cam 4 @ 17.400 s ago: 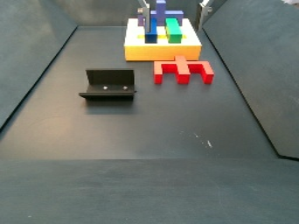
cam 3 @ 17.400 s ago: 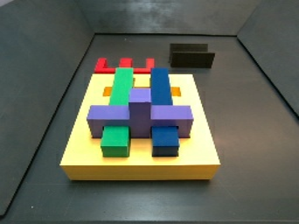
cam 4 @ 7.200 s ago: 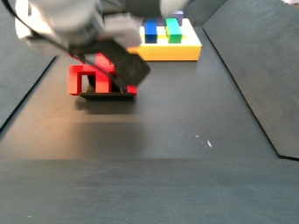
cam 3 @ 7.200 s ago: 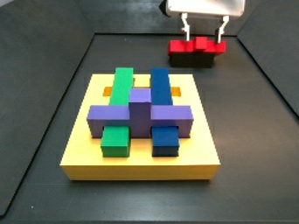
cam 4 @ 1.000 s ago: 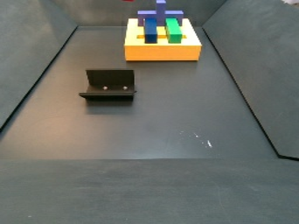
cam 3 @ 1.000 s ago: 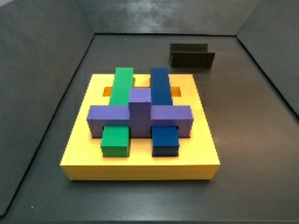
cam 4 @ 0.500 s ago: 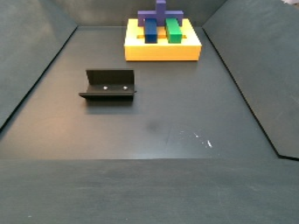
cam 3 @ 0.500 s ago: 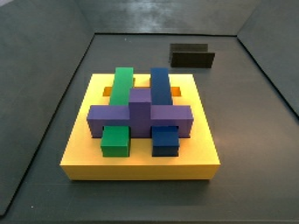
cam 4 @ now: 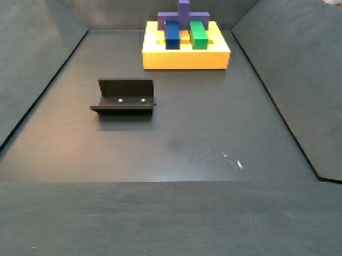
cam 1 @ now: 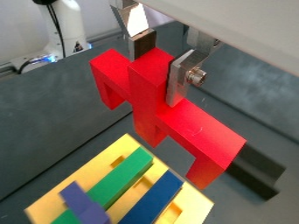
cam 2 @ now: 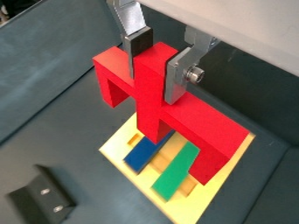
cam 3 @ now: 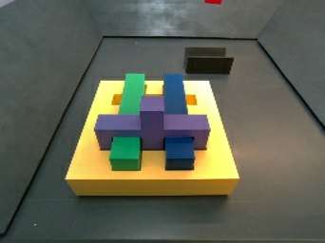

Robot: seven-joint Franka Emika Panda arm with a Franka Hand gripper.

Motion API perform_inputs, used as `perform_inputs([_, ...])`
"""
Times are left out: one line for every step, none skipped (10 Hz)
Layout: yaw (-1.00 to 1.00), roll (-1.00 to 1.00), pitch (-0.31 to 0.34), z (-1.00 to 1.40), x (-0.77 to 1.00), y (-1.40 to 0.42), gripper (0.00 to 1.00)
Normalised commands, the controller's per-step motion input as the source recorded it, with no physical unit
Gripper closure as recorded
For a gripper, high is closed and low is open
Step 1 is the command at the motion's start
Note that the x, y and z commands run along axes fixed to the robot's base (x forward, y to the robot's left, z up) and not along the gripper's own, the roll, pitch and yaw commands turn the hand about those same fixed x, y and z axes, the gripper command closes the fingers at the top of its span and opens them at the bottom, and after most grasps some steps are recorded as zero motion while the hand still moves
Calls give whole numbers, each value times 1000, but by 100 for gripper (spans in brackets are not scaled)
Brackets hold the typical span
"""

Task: Pick up the red object. Move up. Place the red object on the fixture. Regrasp the red object. Move to above the board. Insert the red object.
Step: Move to above the board, then insert the red object.

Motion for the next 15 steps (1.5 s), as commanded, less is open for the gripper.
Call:
perform_inputs([-3,-469,-6,6,-69,12,100])
perform_inputs([-4,-270,-17,-5,-44,3,100])
perform_inputs([0,-6,0,0,0,0,100])
perform_inputs([0,0,0,-91,3,20,100])
perform_inputs([0,-91,-274,-631,0,300,100])
perform_inputs([0,-123,-310,-514,-97,480,100])
perform_inputs([0,-103,-300,-540,-120,480,100])
perform_inputs([0,-57,-290,-626,-109,243,100])
perform_inputs([0,-34,-270,-714,-69,0,100])
perform_inputs([0,4,-274,-726,-103,-54,100])
perform_inputs([0,141,-150,-797,54,-163,100])
perform_inputs([0,56,0,-434,114,-43,100])
perform_inputs([0,-14,-1,-317,60,0,100])
perform_inputs([31,120,-43,-463,160,-57,100])
perform_inputs([180,193,-56,-406,6,-60,100])
